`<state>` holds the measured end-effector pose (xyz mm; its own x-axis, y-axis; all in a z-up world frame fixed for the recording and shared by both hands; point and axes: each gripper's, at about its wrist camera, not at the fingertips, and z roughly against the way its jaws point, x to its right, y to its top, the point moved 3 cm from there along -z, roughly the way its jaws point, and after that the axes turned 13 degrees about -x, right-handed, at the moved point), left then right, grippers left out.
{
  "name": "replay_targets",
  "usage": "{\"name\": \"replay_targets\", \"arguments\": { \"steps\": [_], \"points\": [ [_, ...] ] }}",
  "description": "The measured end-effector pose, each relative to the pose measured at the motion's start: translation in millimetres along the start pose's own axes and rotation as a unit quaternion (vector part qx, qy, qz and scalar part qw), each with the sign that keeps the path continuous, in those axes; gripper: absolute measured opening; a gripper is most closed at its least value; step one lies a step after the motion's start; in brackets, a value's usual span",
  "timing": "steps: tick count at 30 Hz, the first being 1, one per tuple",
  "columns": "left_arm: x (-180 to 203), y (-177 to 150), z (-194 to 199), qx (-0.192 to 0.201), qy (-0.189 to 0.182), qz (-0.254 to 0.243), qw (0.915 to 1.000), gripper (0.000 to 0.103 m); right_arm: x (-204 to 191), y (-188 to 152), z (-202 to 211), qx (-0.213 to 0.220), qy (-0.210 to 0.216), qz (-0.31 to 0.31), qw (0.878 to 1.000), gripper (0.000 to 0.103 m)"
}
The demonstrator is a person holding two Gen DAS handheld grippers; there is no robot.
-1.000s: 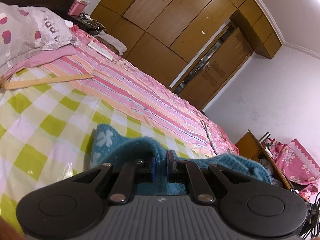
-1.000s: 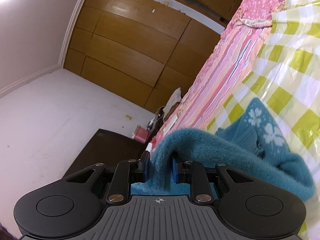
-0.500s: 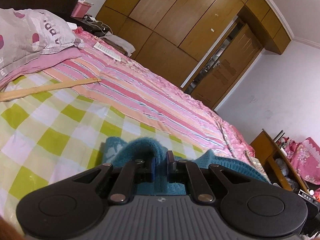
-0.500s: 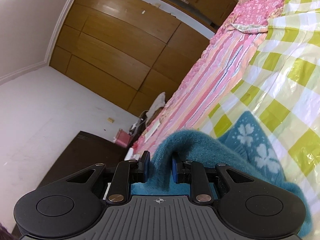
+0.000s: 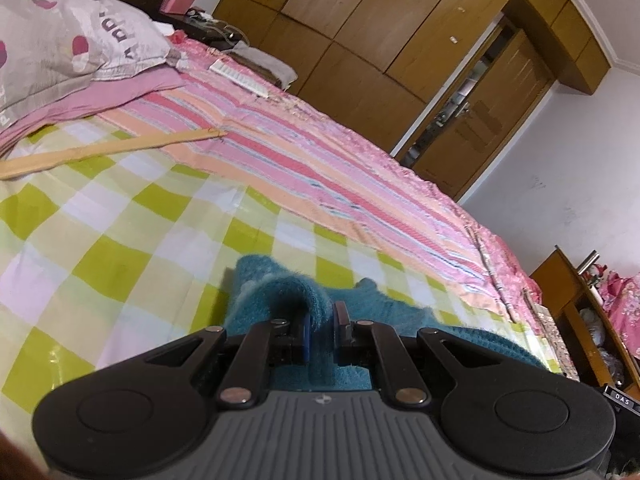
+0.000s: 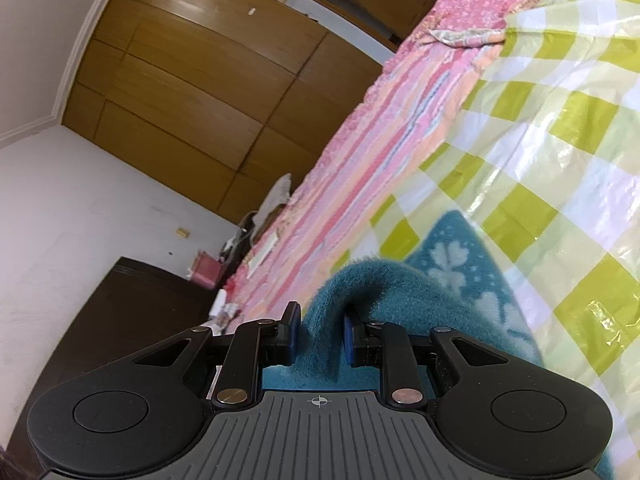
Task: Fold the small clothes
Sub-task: 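Lift the hem with both grippers and fold it over toward the collar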
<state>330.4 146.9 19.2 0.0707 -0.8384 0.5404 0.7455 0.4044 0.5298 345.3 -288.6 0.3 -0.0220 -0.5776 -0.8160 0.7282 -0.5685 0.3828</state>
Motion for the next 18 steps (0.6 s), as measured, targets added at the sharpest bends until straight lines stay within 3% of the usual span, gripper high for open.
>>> {"name": "replay_targets", "arguments": {
  "steps": [18],
  "points": [
    [4,13,-25,-0.026,0.025,-0.005,0.9993,0.016,39,6,-18,-0.002,-0.031,-0.062,0.998,0.021]
  ]
}}
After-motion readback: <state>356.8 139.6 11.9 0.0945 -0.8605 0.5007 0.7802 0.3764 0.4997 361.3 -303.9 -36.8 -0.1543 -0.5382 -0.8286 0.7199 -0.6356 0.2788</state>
